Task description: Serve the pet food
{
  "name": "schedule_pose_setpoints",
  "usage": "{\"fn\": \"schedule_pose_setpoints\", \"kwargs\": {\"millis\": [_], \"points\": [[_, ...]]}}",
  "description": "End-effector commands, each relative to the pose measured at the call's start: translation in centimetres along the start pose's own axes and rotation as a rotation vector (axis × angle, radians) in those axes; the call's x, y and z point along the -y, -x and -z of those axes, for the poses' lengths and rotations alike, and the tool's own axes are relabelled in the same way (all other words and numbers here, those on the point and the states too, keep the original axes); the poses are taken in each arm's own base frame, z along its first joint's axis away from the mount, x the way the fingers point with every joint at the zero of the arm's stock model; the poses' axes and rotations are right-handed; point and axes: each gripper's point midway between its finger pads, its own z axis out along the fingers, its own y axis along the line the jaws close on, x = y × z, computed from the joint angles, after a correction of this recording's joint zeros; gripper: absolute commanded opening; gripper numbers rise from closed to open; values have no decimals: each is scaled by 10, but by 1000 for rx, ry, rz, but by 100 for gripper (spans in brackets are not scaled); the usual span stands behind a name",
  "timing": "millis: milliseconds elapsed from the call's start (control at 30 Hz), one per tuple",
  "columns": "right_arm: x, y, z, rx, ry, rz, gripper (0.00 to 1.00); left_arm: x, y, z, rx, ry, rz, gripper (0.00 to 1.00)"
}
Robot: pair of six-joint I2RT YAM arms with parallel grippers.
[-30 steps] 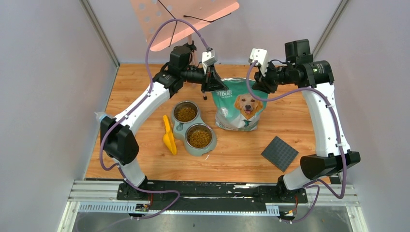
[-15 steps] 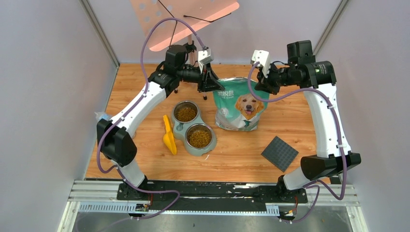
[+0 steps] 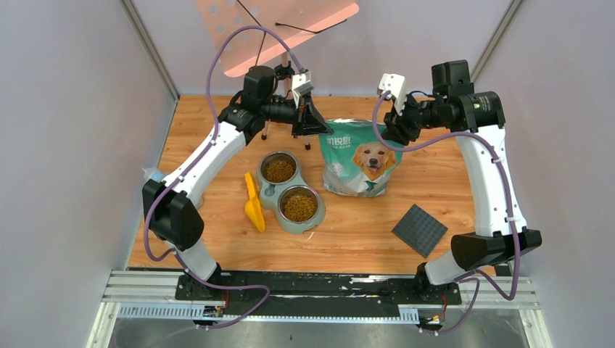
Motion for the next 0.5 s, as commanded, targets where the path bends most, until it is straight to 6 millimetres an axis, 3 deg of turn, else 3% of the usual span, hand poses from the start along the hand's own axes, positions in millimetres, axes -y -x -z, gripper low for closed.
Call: {"fn": "schedule_pose_setpoints", "kwargs": {"millis": [0, 200, 467], "points": [[1, 31, 10, 118, -25, 7, 47, 18, 30, 9, 48, -31, -65, 0], [-5, 63, -14, 191, 30, 6, 56, 18, 37, 8, 69, -18, -63, 0], [-12, 98, -44, 237, 104, 27, 51, 16, 44, 4, 82, 6, -88, 0]]}}
